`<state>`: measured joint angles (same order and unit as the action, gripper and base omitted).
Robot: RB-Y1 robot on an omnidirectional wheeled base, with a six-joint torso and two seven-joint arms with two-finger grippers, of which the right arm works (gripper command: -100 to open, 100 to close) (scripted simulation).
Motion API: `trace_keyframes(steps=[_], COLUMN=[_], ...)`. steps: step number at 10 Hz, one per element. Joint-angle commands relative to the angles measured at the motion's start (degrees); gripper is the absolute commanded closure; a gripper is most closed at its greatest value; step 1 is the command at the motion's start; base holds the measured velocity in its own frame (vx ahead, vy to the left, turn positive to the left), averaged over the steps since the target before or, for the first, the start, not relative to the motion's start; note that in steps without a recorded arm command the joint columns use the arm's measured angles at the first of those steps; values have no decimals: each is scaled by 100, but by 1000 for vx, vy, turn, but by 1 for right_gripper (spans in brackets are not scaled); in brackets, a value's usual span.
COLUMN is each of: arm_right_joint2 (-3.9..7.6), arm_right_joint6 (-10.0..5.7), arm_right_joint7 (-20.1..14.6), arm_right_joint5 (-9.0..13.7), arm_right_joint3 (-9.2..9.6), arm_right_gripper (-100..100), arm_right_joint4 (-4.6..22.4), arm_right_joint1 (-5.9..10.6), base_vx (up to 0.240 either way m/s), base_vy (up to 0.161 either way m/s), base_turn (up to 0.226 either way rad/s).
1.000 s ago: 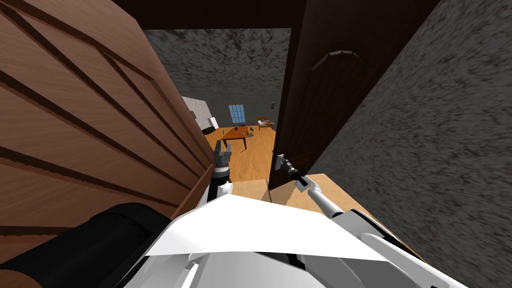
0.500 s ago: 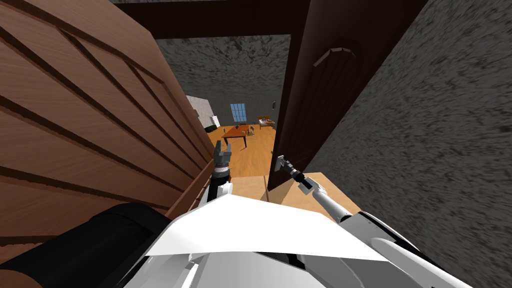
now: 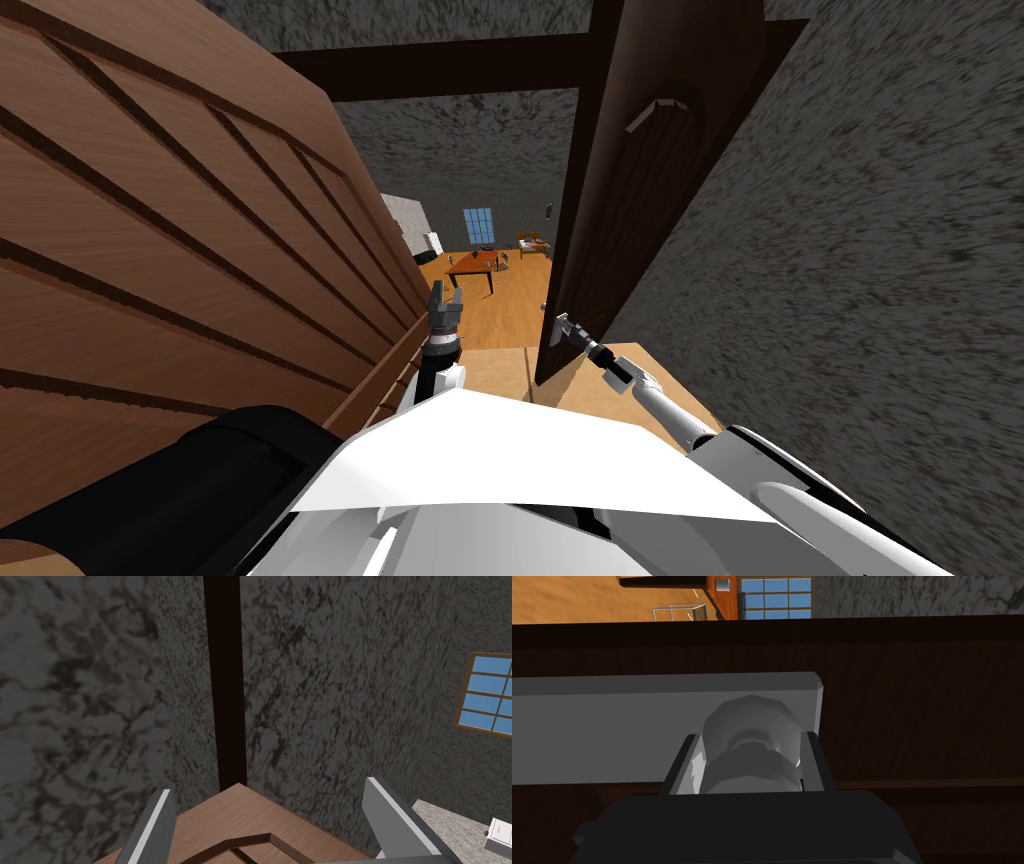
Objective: Pull the door open
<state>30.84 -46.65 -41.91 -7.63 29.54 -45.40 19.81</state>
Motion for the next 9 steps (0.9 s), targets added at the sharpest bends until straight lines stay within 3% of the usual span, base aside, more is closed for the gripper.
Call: trace_keyframes(steps=[1,4,8,9], arm_right_joint2=[86,290,449,420], arm_right_joint6=[-203,-623,-949,-866], arm_right_joint7=[-66,-236,-368,-340], arm_right_joint5=[-29,-94,-145,-144], arm_right_joint3=[58,203,315,316], arm_right_gripper=[100,100,100,100], arm_right_joint4=[51,121,175,132], arm_right_joint1=[-4,-20,-33,-77], base_vx=[-112,-120,-88,-39], base_vy=[-170,-187,-134,-69], base_turn=[82,90,40,19])
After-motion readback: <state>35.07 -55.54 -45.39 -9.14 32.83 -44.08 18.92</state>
